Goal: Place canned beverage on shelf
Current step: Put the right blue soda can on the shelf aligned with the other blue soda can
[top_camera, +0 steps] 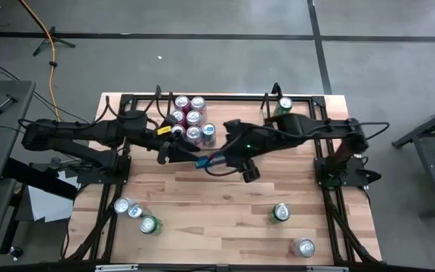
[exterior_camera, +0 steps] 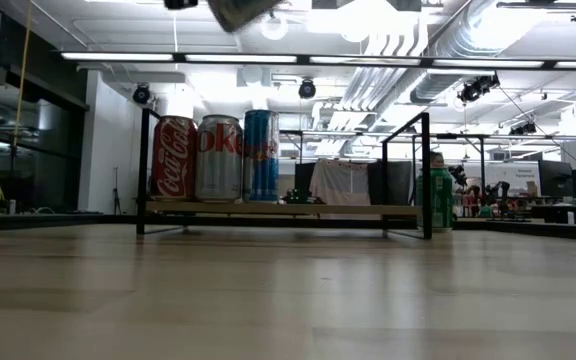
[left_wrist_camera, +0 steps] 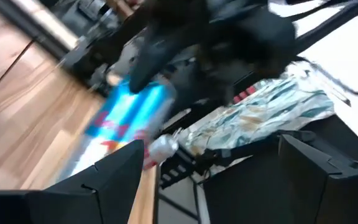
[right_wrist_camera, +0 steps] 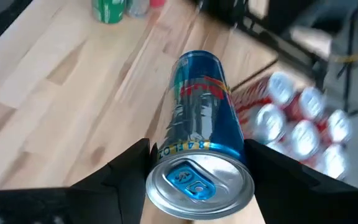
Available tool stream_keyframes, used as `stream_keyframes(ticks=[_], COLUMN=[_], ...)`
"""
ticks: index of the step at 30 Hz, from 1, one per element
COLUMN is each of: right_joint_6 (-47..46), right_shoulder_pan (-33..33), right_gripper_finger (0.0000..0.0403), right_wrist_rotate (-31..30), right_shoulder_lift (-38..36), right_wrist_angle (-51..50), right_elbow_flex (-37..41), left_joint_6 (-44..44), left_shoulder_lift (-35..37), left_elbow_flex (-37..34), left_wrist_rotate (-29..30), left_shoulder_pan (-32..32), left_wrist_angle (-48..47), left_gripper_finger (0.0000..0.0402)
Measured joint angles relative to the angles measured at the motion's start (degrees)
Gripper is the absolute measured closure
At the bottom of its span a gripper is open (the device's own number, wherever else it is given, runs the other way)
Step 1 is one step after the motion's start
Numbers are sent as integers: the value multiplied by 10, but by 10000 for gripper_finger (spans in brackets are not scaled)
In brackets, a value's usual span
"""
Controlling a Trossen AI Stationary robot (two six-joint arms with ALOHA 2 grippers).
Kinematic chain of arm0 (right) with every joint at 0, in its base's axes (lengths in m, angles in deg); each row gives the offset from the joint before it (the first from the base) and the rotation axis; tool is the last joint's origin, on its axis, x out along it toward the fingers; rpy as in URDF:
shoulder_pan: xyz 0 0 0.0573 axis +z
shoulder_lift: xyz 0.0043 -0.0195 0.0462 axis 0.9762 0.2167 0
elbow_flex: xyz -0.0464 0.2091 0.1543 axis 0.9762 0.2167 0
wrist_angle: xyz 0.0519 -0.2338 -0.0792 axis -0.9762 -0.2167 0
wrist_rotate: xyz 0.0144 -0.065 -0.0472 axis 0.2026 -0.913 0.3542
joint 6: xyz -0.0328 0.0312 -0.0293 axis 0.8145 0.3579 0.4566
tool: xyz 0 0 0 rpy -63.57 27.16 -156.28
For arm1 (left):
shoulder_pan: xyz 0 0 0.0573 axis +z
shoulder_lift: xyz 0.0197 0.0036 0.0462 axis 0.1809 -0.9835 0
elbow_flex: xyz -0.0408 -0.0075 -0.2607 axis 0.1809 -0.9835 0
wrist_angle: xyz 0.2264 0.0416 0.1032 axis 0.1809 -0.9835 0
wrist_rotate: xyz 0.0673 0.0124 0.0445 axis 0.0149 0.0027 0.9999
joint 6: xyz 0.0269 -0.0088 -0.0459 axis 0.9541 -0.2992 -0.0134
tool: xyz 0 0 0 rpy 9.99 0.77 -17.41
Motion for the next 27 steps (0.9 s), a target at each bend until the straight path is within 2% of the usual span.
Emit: stream_keyframes(ticks=[6,11,23,27], right_joint_6=[56,89,161,163], right_shoulder_pan=[0,3,6,8], right_gripper_finger=[185,180,181,181], right_wrist_rotate=[28,41,49,52], right_shoulder_lift=[45,48,54,55], right_wrist_angle=[-11,13,92,92], right_elbow_flex=[-104,-115,-112,-112], left_joint_6=[-26,-58,-185,-205], left_shoulder_lift=[1,0,-68,-86], left_elbow_flex=[0,0,-1,-1], left_wrist_rotate=[-38,-81,-336,-375], left_shoulder_pan=[11,18,24,24], left_wrist_angle=[-46,-50,36,84], left_gripper_finger=[117,117,117,117])
